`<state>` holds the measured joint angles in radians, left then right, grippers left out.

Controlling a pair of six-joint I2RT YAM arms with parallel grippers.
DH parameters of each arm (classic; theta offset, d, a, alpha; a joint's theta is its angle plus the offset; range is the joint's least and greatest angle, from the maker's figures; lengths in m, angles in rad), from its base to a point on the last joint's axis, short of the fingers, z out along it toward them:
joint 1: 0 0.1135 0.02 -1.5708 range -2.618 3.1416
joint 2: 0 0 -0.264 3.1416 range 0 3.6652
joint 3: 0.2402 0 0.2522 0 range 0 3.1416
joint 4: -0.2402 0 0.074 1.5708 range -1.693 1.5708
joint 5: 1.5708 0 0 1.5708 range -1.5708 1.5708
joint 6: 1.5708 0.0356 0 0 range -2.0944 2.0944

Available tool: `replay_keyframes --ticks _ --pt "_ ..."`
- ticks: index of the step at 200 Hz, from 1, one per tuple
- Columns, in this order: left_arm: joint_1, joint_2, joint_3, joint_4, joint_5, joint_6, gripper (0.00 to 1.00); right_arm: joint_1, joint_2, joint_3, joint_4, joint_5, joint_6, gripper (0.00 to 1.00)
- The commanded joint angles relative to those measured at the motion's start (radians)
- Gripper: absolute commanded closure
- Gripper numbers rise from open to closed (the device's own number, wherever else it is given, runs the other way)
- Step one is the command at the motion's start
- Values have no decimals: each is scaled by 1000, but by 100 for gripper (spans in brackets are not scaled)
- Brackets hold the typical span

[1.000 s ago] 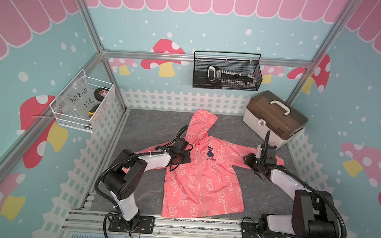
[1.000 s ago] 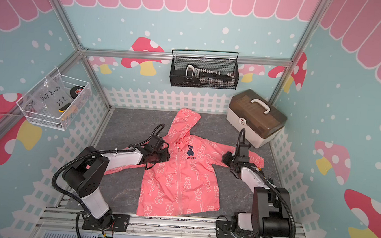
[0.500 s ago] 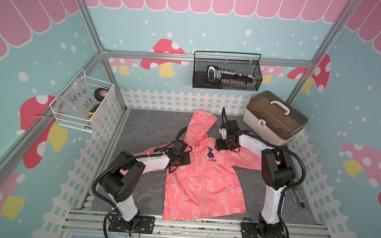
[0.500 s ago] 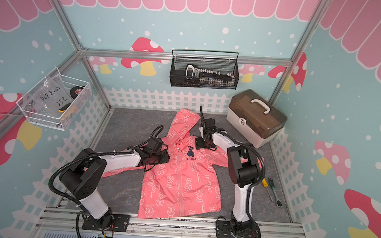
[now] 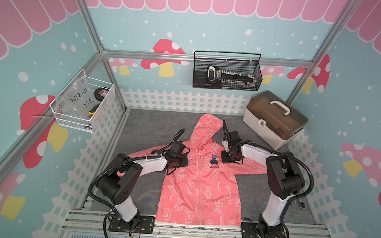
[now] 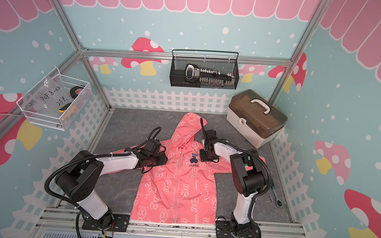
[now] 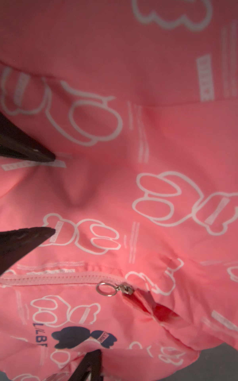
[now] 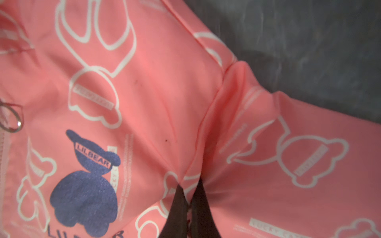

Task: Unzip the jacket
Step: Flatten out the jacket at the center of the board.

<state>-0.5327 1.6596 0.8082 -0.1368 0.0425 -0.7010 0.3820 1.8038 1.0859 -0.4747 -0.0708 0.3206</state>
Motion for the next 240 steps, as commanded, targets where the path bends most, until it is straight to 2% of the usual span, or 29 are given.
replay_keyframes --ticks 1,18,33,42,56,70,83,100,119,163,189,240 --pt "7 -7 -82 -98 14 -34 53 12 -64 -139 -39 -5 66 99" --pt "1 -44 -124 -96 17 -49 57 20 -130 -206 -34 -3 83 98" --pt "-18 -91 -152 -95 7 -55 58 22 -181 -241 -30 4 91 91" --pt "-38 -127 -155 -94 -3 -41 58 20 -210 -237 -47 21 90 80" --pt "-79 -185 -123 -113 -43 3 51 20 -255 -206 -81 54 88 55" --pt "-107 -216 -41 -165 -95 74 40 20 -318 -161 -113 94 97 44" --pt "-113 -207 60 -208 -123 155 32 19 -385 -123 -136 147 107 37" --pt "-113 -139 208 -255 -147 259 28 14 -469 -75 -155 201 113 35" --pt "-112 15 420 -329 -154 358 27 3 -549 -44 -174 248 117 35" --pt "-141 398 862 -487 -118 514 27 -26 -757 -114 -153 287 114 40" --pt "-177 544 1049 -556 -110 569 26 -38 -844 -165 -142 284 94 39" --pt "-201 746 1313 -658 -276 531 24 -54 -835 -204 -141 253 84 36"
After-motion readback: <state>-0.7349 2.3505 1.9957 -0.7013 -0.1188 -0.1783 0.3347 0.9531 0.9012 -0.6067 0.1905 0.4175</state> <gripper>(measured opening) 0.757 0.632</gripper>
